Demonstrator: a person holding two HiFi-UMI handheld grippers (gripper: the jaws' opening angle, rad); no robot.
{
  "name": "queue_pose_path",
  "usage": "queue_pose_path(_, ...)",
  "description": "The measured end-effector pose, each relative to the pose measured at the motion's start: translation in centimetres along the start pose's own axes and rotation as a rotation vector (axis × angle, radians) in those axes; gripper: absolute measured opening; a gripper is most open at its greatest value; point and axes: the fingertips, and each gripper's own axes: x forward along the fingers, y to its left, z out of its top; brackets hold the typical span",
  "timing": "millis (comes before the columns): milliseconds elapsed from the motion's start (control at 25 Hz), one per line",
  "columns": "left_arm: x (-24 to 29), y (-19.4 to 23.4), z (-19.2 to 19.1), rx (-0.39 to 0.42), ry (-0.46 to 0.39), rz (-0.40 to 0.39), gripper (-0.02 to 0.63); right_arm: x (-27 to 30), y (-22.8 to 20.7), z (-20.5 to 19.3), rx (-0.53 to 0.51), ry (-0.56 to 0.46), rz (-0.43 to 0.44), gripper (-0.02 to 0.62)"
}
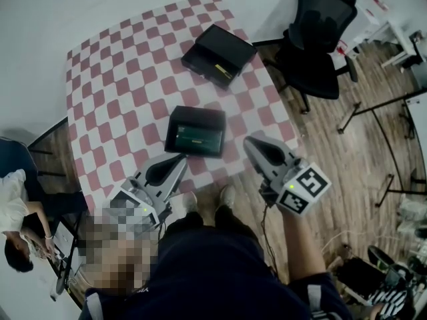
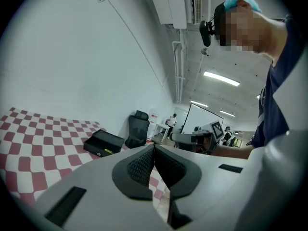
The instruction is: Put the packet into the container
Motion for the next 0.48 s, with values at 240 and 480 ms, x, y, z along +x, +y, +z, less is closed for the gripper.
queue_pose_path(240, -0.8, -0.3, -0.5, 0.014, 0.011, -0.002, 0.026, -0.2, 0.8, -1.2, 0.023, 0.023, -0.022, 0.015)
queue_pose_path(480, -1.0, -0.7, -0.6, 0.028, 0.014, -0.009, 0.026, 0.1, 1.2, -2.1, 0.028, 0.053, -0.029, 0.015)
